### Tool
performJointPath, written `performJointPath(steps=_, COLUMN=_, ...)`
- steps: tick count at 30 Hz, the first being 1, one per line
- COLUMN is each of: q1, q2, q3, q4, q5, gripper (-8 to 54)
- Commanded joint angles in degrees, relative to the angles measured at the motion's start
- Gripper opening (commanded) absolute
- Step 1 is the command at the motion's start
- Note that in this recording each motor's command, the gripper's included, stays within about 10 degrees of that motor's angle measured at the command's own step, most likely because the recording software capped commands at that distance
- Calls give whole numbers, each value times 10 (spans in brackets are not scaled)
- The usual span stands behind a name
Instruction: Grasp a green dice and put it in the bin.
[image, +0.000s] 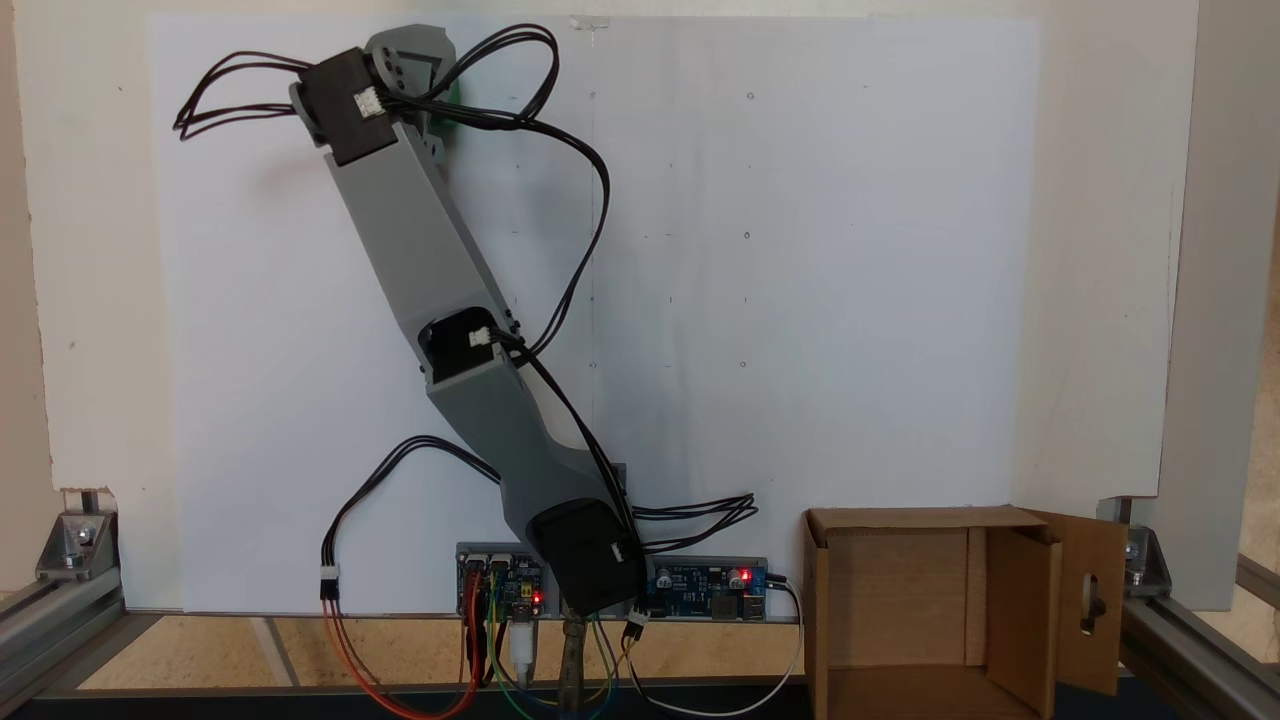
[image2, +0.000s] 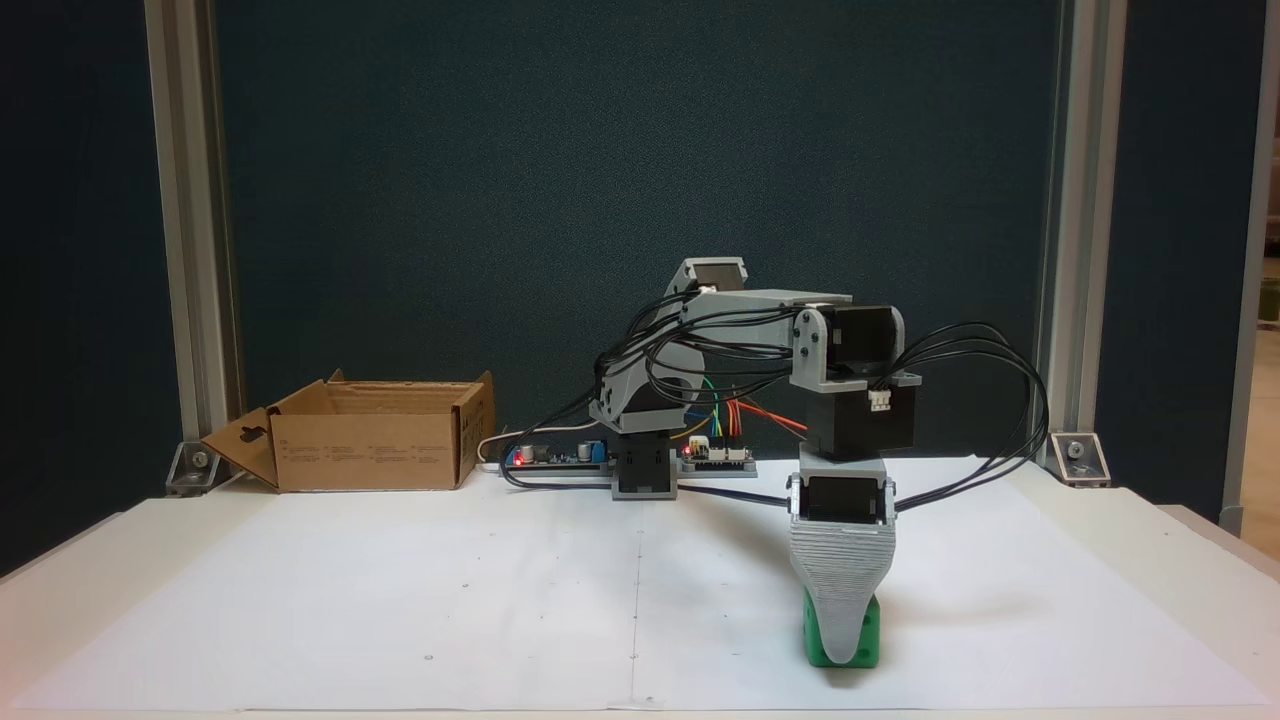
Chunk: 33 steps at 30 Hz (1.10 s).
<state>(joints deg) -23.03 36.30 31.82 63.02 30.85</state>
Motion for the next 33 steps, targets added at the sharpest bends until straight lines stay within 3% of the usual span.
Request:
performJointPath(steps=1, q1=0, q2=5, q3=-20, q4=0, q5=39, gripper=422)
performJointPath(steps=10, q1=2, q2=-1, q3=-20, q4=-11, q5=39, gripper=403)
performJointPath(steps=16, q1=2, q2=-3, q3=-20, q4=-16, q5=38, gripper=358)
performJointPath(steps=21, q1=2, q2=-3, q3=-20, q4=-15, q5=39, gripper=261)
performJointPath(steps=25, q1=3, q2=-3, q3=-20, q4=-14, q5=40, gripper=120)
performJointPath(steps=33, q1=1, q2=-3, q3=-20, q4=11, q5=40, gripper=114)
